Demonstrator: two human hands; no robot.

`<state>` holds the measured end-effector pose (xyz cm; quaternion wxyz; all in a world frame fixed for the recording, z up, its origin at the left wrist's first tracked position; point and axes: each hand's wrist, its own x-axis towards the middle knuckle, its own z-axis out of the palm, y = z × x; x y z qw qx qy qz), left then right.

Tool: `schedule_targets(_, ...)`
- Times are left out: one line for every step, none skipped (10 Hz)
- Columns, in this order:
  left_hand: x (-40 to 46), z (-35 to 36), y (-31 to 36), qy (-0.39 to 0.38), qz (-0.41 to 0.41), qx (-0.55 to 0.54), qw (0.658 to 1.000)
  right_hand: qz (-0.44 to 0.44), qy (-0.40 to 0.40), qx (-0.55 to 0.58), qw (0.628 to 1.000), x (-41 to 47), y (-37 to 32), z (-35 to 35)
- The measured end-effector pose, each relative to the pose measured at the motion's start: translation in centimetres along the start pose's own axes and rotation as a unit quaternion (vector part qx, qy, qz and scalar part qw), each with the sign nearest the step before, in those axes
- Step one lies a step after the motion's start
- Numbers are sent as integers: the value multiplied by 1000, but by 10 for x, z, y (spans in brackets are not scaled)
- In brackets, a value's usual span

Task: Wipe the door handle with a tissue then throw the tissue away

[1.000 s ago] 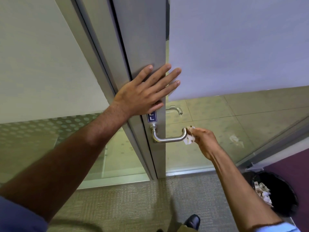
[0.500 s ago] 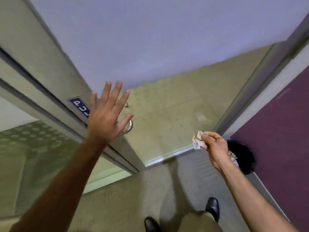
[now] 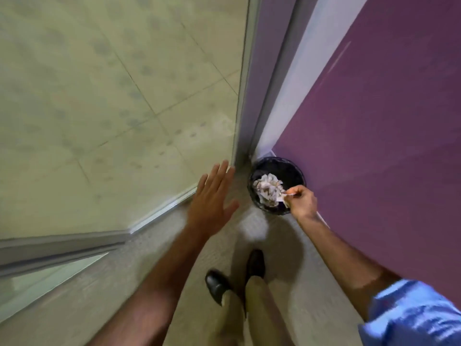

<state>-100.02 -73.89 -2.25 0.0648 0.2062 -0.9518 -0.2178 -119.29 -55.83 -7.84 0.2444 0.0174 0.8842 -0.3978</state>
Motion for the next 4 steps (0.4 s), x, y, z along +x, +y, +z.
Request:
schedule_targets(35, 90, -9, -57, -8, -22, 998, 30, -27, 8, 999, 74, 54, 24)
schedule_targets(46, 154, -21, -80, -27, -28, 996, 47, -131, 9, 990, 121, 90, 41)
schedule_targets(43, 165, -35, -58, -36, -25, 997, 1, -154, -38, 987, 133, 99, 45)
schedule_targets(26, 139, -33, -75, -63, -36, 995, -122, -149, -50, 980, 100, 69, 47)
